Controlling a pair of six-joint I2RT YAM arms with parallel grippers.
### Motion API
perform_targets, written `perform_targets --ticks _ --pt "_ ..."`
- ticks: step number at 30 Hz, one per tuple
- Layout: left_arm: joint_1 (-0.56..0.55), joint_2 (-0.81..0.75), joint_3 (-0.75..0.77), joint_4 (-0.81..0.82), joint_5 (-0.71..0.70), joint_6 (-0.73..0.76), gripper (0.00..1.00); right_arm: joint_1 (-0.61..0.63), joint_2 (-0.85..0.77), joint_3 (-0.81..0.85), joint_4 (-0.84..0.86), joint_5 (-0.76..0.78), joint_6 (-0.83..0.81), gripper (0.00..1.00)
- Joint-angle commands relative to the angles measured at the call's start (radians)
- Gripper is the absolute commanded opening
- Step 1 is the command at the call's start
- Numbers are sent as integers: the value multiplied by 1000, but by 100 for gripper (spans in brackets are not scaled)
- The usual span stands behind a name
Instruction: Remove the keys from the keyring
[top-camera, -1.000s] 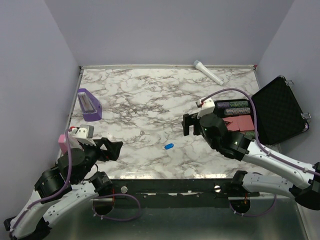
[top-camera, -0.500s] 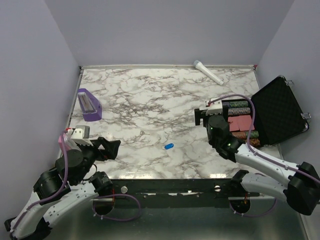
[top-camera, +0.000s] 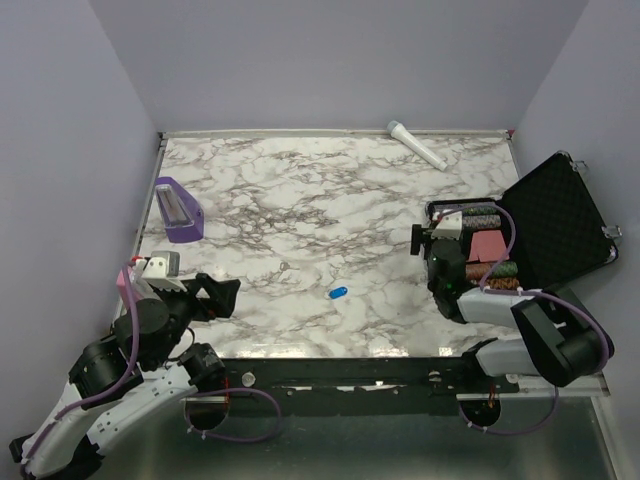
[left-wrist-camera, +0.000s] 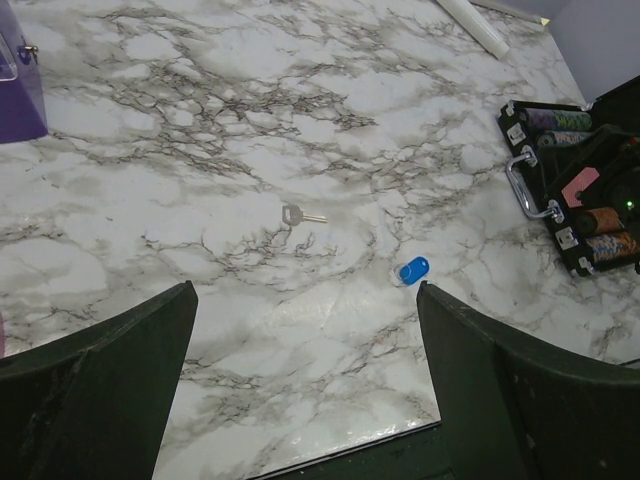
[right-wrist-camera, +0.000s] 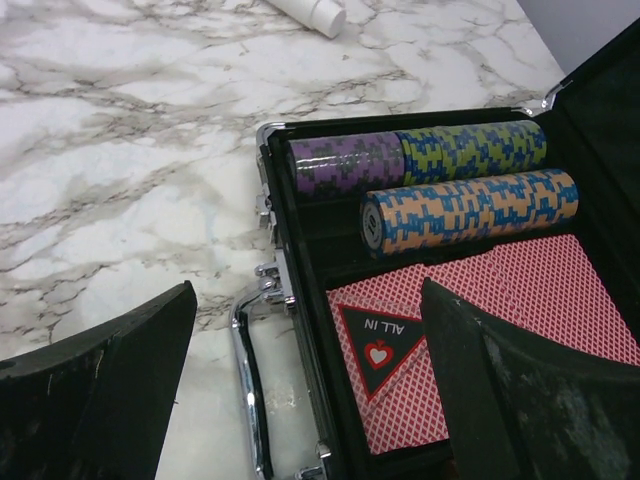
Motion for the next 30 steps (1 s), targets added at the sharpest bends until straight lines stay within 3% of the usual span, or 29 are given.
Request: perform_targets --ticks 1,13,17,20,21,23,25,27,30 --pt "3 -23 -14 -9 -30 11 99 -55 64 -59 359 -40 24 100" --pt "5 2 -20 7 -17 29 99 -202 250 -105 630 -176 24 100" --pt "5 2 -19 5 -20 28 99 -241 245 -70 544 -267 67 100" --pt "7 3 -20 5 -22 29 99 -320 277 -86 547 -437 113 100" --pt "7 3 -20 5 -22 29 99 -328 328 -94 676 -442 90 100" --pt "8 3 -20 7 -22 29 99 -334 273 -53 482 -472 107 100" --pt "8 5 -20 5 -22 29 99 -353 319 -59 588 -493 104 100" --pt "10 8 -20 5 -20 29 99 -351 279 -51 500 -474 116 100" --pt "14 6 -20 8 -20 32 99 -351 307 -67 567 -473 108 100"
